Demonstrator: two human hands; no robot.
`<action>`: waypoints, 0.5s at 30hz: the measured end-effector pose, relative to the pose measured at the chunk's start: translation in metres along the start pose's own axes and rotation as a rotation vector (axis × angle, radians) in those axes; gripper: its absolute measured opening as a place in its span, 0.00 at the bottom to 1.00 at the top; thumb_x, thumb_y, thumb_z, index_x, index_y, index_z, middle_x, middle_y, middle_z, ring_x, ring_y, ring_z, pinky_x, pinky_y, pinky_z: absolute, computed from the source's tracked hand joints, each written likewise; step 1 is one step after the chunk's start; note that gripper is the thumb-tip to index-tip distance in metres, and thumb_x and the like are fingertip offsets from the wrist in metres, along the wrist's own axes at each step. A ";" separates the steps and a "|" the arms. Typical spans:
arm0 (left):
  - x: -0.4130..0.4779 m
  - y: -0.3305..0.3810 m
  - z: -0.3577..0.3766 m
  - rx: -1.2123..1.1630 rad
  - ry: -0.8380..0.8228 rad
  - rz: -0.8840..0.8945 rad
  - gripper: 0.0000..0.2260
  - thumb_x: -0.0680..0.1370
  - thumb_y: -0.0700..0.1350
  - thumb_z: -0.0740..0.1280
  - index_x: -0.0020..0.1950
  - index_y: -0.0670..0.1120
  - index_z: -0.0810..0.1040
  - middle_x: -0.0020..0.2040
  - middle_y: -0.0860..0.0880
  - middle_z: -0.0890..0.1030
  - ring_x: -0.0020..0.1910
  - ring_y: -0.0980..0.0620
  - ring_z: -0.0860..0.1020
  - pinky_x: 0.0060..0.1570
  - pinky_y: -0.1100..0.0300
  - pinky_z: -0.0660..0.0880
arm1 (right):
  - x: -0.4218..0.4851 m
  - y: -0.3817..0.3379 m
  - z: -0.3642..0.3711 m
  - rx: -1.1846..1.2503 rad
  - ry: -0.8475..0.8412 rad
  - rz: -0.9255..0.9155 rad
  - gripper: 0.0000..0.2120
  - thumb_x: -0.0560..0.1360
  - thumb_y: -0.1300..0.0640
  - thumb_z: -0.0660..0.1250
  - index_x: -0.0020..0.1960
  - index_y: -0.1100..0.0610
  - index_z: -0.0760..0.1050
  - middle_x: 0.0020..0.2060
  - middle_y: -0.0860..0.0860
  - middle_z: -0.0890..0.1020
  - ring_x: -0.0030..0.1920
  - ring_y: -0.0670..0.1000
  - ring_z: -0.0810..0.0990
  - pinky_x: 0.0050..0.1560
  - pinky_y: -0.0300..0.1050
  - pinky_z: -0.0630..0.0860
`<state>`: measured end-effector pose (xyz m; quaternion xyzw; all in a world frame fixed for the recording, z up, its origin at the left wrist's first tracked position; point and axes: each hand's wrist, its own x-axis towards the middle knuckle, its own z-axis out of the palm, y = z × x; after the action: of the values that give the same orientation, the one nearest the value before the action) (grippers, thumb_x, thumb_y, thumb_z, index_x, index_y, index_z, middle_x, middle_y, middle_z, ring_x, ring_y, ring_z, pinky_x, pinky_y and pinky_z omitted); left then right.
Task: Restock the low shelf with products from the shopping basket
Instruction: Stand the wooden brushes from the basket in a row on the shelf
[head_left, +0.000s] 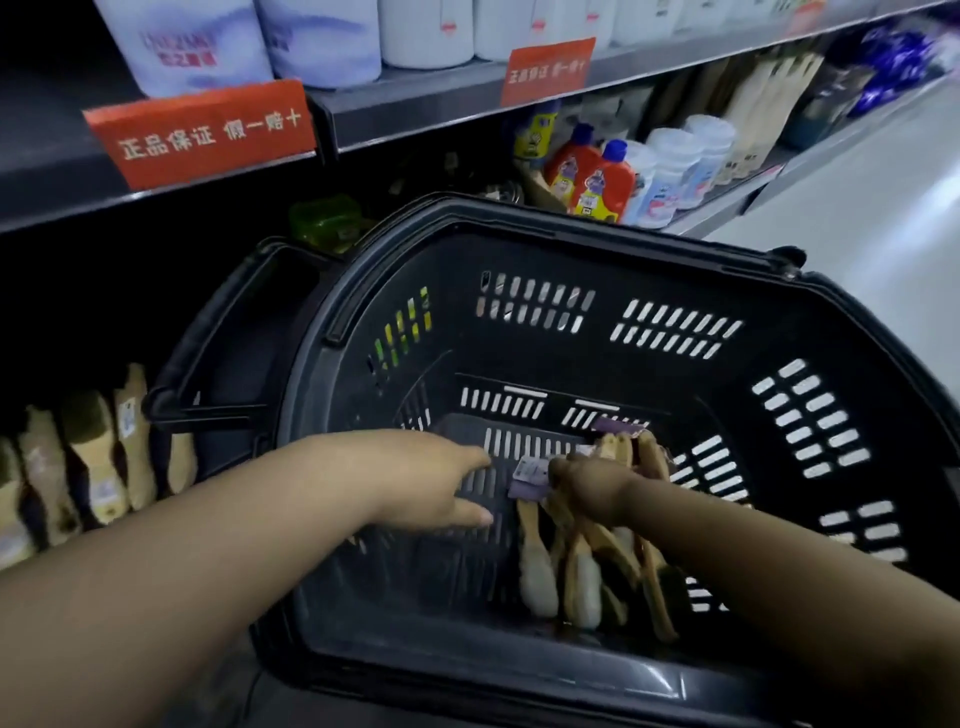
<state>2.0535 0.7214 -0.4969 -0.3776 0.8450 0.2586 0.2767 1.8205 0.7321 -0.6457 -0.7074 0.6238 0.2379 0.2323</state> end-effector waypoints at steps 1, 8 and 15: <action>0.005 0.004 -0.002 -0.046 -0.002 -0.017 0.27 0.78 0.61 0.57 0.74 0.53 0.59 0.68 0.49 0.71 0.63 0.48 0.72 0.52 0.60 0.66 | -0.001 0.000 -0.006 0.001 0.024 -0.003 0.15 0.77 0.58 0.60 0.64 0.56 0.68 0.61 0.56 0.74 0.61 0.57 0.74 0.55 0.46 0.70; 0.030 0.011 -0.001 -0.697 -0.005 -0.197 0.28 0.78 0.63 0.52 0.55 0.43 0.80 0.49 0.47 0.84 0.55 0.49 0.77 0.53 0.58 0.68 | -0.049 -0.002 -0.096 0.730 0.484 0.173 0.07 0.73 0.58 0.67 0.46 0.55 0.69 0.44 0.52 0.79 0.42 0.50 0.79 0.33 0.40 0.74; 0.034 0.006 -0.012 -1.406 0.077 -0.277 0.19 0.80 0.54 0.59 0.64 0.43 0.71 0.53 0.42 0.81 0.64 0.42 0.73 0.67 0.48 0.62 | -0.087 -0.059 -0.065 1.903 0.105 -0.093 0.10 0.73 0.70 0.65 0.39 0.59 0.68 0.42 0.59 0.82 0.41 0.54 0.84 0.42 0.43 0.82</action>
<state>2.0262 0.7007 -0.5095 -0.5791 0.4319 0.6907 -0.0316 1.8728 0.7650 -0.5388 -0.2557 0.5365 -0.4110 0.6913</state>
